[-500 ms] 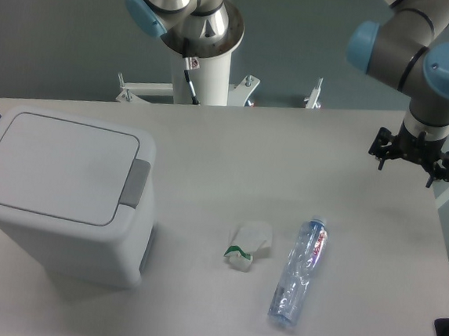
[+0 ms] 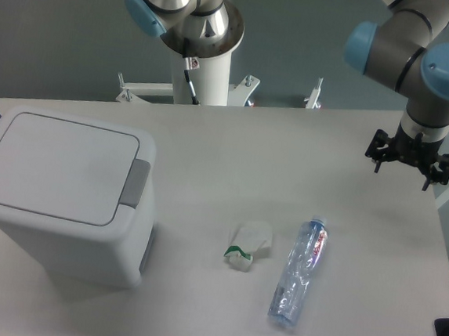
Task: Open the trash can
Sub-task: 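Move the gripper across the table to the trash can lid edge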
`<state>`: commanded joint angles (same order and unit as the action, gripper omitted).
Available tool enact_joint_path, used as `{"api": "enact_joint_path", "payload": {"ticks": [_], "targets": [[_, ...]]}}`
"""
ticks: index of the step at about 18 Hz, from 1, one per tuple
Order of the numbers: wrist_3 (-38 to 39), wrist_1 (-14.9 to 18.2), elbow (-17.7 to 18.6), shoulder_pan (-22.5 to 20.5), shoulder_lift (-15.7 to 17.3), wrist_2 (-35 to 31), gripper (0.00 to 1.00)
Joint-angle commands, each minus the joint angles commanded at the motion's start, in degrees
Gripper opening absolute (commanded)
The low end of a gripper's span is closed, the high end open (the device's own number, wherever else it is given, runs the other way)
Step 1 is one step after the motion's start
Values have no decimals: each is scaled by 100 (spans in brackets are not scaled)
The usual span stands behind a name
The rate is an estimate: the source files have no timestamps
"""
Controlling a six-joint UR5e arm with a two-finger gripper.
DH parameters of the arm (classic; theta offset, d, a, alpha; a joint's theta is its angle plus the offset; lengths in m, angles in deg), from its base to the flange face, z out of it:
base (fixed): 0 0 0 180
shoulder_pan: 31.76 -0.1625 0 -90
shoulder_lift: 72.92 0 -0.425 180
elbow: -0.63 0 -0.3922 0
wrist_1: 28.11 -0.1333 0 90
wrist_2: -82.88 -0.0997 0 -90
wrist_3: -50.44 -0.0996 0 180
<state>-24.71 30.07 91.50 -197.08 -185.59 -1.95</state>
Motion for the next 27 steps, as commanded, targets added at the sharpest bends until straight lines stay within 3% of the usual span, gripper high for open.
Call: {"api": "enact_joint_path", "payload": {"ticks": [4,8,12,15,20,27], "targets": [[500,-193,18,52,35,386,100],[1922,-237,-34,175,290,1133,100],[3144,-237,-219,737,334,1592,100],[3813,-237,-281,1185,623,1618,100],[4324,-237,-369,1485,1063,2443,100],[4483,-246,61,2380,1468,2733,100]]}}
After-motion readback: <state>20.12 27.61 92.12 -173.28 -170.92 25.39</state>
